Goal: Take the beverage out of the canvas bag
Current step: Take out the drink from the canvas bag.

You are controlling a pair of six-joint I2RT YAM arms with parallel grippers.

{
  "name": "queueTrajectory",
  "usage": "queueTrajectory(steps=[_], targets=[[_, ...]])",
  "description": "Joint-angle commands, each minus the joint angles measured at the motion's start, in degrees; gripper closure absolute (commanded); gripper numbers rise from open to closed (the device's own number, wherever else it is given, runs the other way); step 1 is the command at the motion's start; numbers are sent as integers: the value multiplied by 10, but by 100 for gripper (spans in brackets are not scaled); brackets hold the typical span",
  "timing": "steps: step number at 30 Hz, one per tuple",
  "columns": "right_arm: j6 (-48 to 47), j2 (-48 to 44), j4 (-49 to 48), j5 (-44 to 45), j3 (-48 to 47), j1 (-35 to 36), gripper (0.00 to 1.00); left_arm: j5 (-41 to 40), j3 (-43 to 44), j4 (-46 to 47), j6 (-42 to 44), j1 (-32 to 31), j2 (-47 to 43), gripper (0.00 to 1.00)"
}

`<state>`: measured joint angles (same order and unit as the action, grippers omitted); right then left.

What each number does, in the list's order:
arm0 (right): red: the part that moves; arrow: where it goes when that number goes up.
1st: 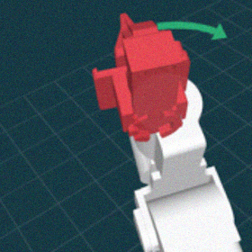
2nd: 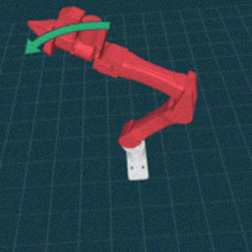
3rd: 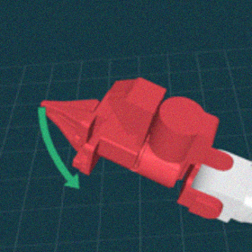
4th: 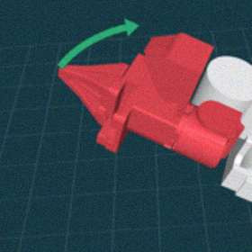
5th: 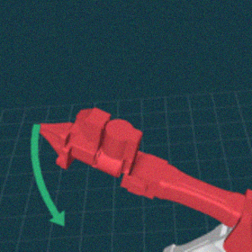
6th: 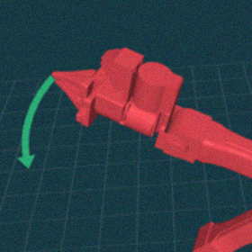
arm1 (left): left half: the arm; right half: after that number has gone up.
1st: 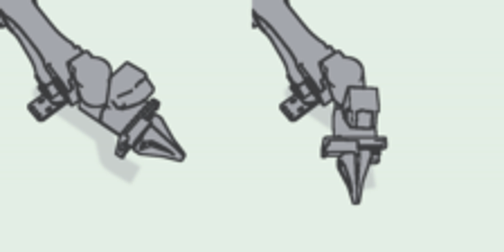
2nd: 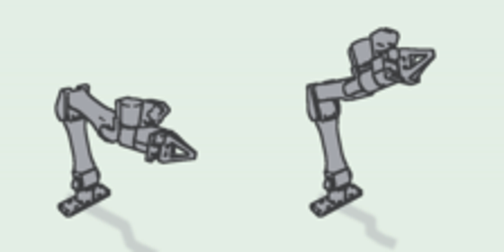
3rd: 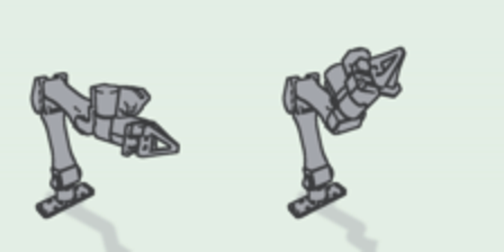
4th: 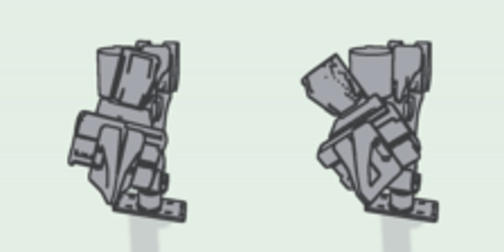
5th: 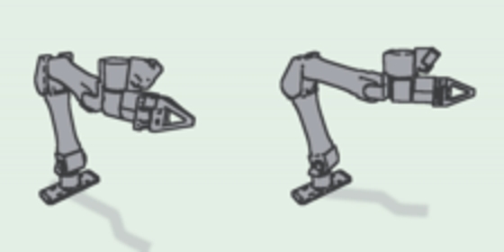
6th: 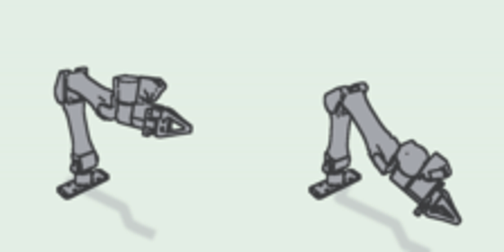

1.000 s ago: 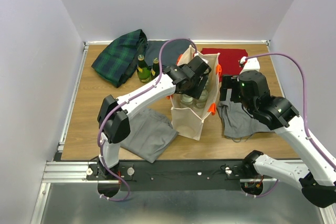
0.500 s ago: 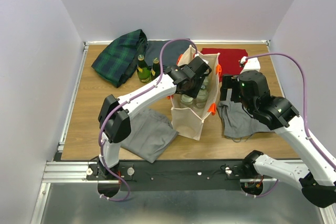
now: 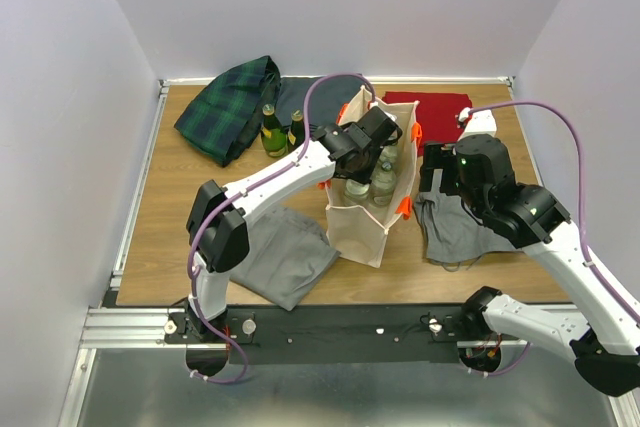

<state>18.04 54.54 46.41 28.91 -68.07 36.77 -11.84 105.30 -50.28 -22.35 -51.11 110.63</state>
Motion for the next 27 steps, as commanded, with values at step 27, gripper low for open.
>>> queueTrajectory(steps=[27], targets=[[16,-5,-1,12,-9,3,0,26,157,-68,56,-1,-12,100]])
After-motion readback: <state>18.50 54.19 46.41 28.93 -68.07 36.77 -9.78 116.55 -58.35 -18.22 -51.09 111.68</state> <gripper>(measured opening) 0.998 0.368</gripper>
